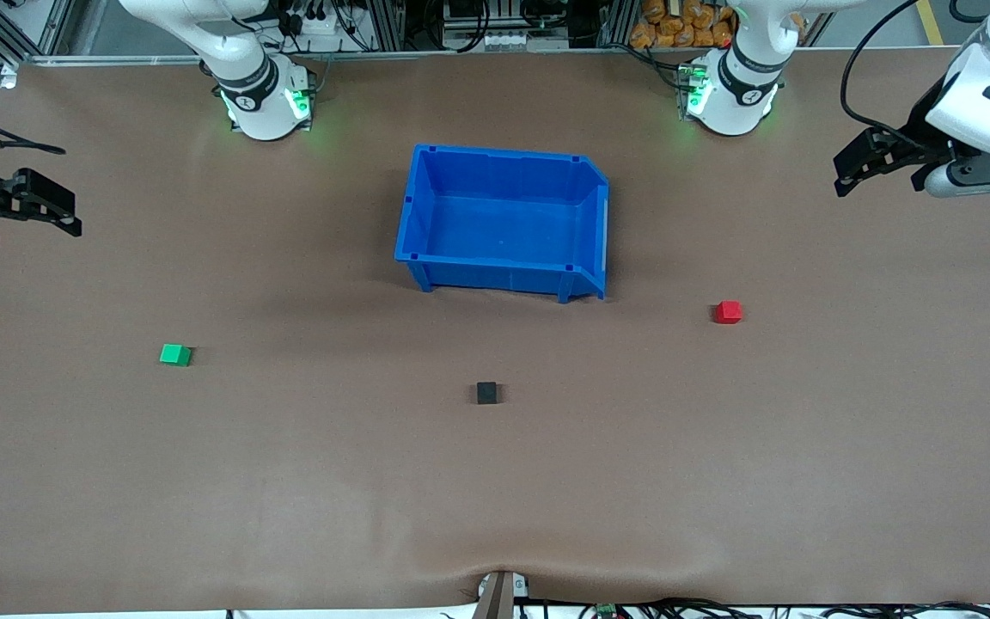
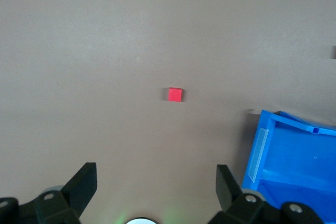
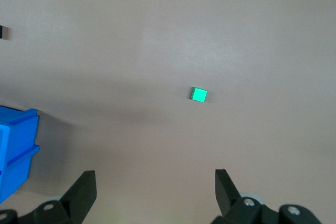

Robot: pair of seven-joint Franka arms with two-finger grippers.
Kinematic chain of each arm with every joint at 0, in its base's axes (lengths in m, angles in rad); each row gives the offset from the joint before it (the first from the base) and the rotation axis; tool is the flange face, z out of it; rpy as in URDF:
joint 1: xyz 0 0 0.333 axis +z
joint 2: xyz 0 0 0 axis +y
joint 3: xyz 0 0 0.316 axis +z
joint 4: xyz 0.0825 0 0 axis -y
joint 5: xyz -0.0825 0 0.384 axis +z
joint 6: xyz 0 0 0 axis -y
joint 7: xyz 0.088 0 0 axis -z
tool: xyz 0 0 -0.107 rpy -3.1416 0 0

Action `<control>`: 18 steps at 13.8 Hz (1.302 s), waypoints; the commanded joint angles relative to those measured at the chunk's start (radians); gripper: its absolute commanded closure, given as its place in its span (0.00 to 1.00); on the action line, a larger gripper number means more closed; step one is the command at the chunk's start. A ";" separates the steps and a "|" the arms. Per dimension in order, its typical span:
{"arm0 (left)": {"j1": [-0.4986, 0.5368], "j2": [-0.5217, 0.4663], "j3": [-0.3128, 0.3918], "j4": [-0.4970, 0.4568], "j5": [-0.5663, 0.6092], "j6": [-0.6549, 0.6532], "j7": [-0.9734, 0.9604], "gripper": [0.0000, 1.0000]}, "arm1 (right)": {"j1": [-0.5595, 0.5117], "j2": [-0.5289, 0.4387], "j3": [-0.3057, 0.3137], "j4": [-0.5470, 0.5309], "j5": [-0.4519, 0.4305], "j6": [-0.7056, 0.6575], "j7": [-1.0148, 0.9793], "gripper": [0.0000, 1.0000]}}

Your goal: Attach green and red cubes to black cube

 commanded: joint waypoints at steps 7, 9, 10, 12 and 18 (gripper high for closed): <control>0.019 0.040 -0.004 0.080 0.034 -0.060 0.027 0.00 | -0.049 -0.019 0.001 -0.011 0.016 -0.008 -0.009 0.00; 0.019 0.040 -0.006 0.077 0.034 -0.068 0.029 0.00 | -0.049 -0.019 -0.001 -0.009 0.016 -0.004 0.011 0.00; 0.019 0.040 -0.006 0.075 0.032 -0.074 0.029 0.00 | -0.049 -0.016 0.002 -0.002 0.014 -0.004 0.055 0.00; 0.017 0.039 -0.007 0.077 0.032 -0.089 0.034 0.00 | -0.037 -0.015 0.002 -0.001 0.005 -0.002 0.114 0.00; 0.011 0.026 -0.021 0.081 0.032 -0.126 0.031 0.00 | -0.044 -0.015 0.005 -0.001 -0.007 -0.005 0.106 0.00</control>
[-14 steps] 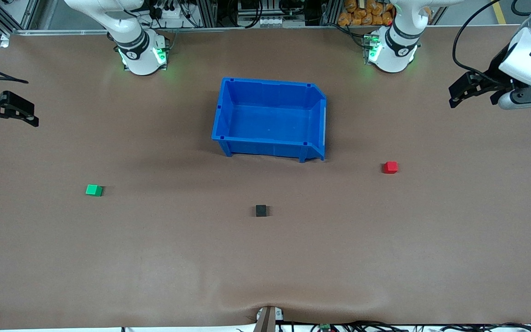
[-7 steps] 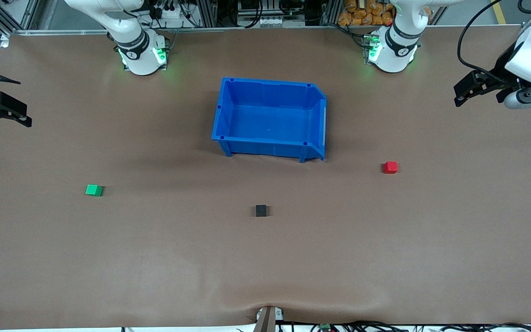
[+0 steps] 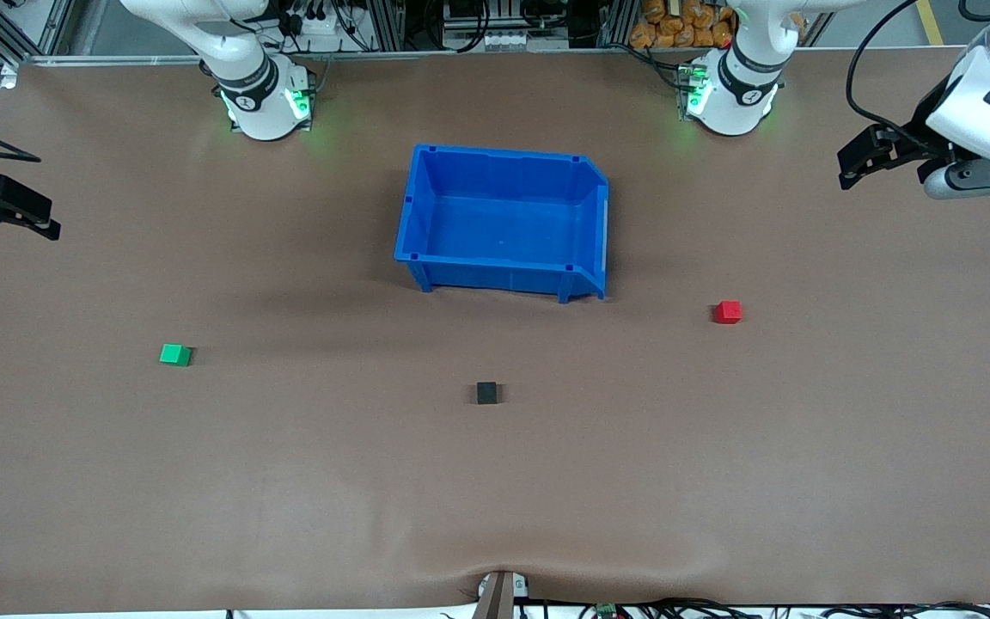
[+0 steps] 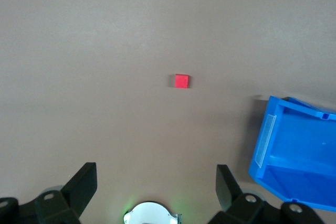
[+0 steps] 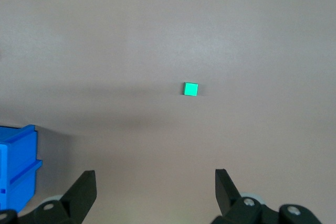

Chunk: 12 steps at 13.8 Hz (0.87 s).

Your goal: Attach green and red cubes to black cube

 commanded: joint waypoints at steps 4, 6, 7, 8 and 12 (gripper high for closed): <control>0.002 0.001 -0.006 0.036 0.015 -0.027 0.010 0.00 | -0.012 -0.014 0.006 -0.003 -0.006 0.000 0.019 0.00; 0.004 0.001 -0.006 0.033 0.015 -0.027 0.016 0.00 | -0.012 -0.014 0.006 -0.001 -0.008 0.000 0.019 0.00; 0.004 0.003 -0.006 0.029 0.015 -0.027 0.010 0.00 | -0.012 -0.014 0.006 -0.001 -0.008 0.000 0.019 0.00; 0.004 0.004 -0.006 0.027 0.015 -0.030 0.009 0.00 | -0.012 -0.014 0.006 -0.001 -0.008 0.000 0.019 0.00; 0.008 0.038 -0.005 0.022 0.015 -0.035 0.018 0.00 | -0.013 -0.014 0.006 -0.001 -0.009 0.000 0.021 0.00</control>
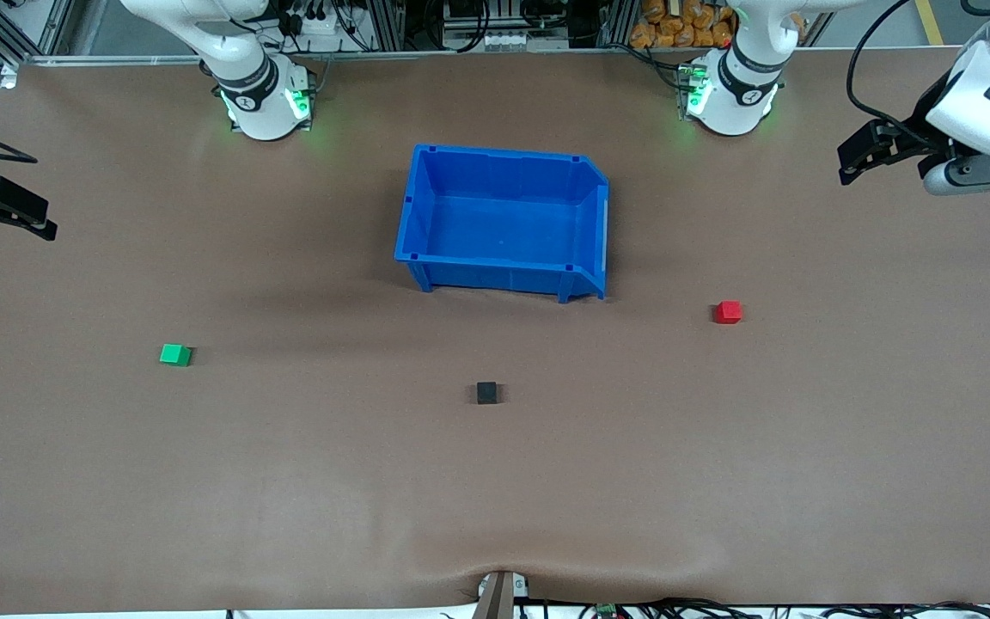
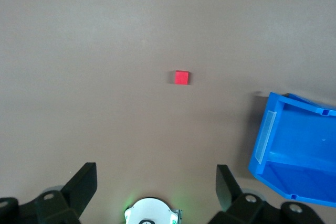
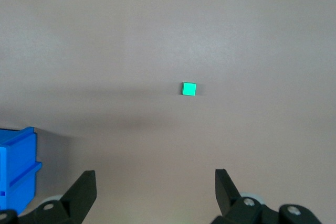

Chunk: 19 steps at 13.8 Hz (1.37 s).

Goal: Attach green and red cubes to black cube
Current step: 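Move the left gripper down over the red cube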

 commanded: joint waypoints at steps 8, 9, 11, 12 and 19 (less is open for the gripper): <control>0.009 0.041 -0.005 -0.156 0.016 0.163 0.012 0.00 | -0.009 -0.014 0.006 0.008 -0.008 -0.002 0.015 0.00; 0.008 0.040 -0.005 -0.176 0.016 0.191 0.007 0.00 | -0.009 -0.014 0.006 0.008 -0.008 0.000 0.013 0.00; 0.009 0.041 -0.005 -0.217 0.016 0.249 -0.004 0.00 | -0.010 -0.014 0.006 0.009 -0.008 0.000 0.015 0.00; 0.011 0.041 -0.003 -0.248 0.016 0.290 -0.004 0.00 | -0.009 -0.014 0.006 0.011 -0.009 -0.002 0.013 0.00; 0.036 0.060 -0.006 -0.401 0.016 0.504 -0.007 0.00 | -0.010 -0.015 0.003 0.011 -0.003 -0.002 0.009 0.00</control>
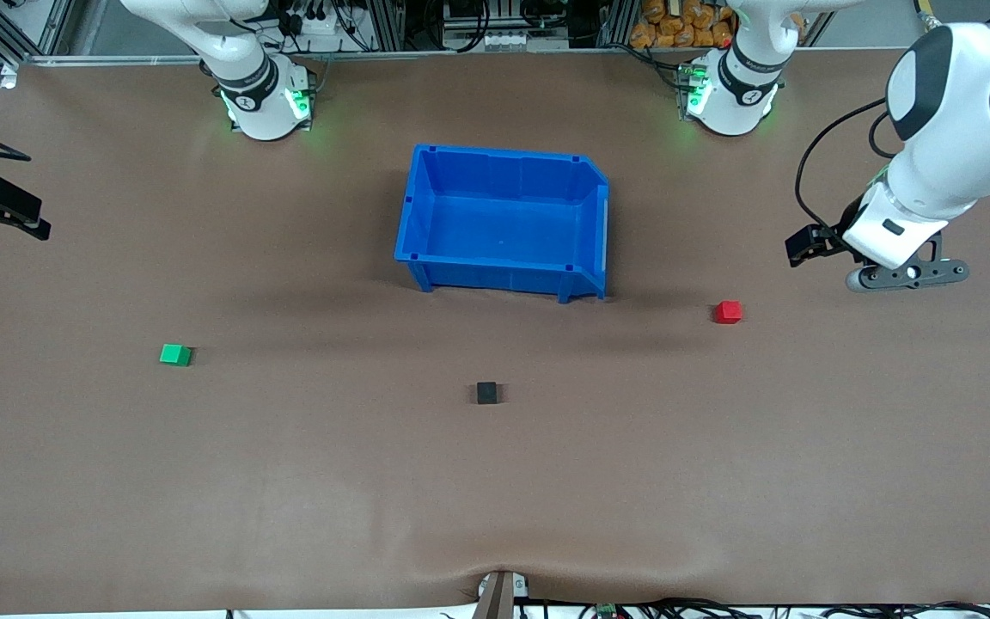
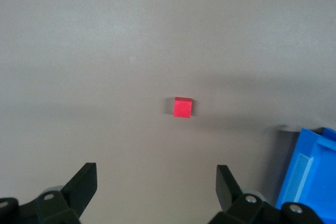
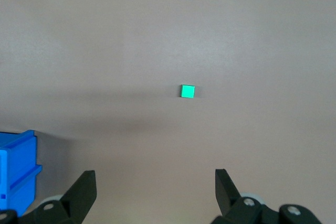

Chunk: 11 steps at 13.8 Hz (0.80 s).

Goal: Attach green and red cubes to black cube
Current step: 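Move the left gripper down over the red cube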

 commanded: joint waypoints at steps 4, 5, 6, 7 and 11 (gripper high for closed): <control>0.024 0.090 -0.009 -0.060 0.014 0.112 -0.009 0.00 | -0.001 -0.014 0.007 -0.002 0.010 -0.005 0.015 0.00; 0.024 0.107 -0.009 -0.080 0.014 0.146 -0.018 0.00 | 0.000 -0.014 0.007 -0.002 0.010 -0.005 0.015 0.00; 0.025 0.121 -0.009 -0.106 0.014 0.178 -0.023 0.00 | -0.001 -0.014 0.007 -0.002 0.010 -0.005 0.015 0.00; 0.024 0.130 -0.008 -0.126 0.014 0.212 -0.024 0.00 | -0.006 -0.014 0.007 -0.002 0.012 -0.010 0.012 0.00; 0.019 0.212 -0.009 -0.187 0.013 0.358 -0.132 0.00 | -0.009 -0.012 0.004 -0.005 0.012 -0.013 0.012 0.00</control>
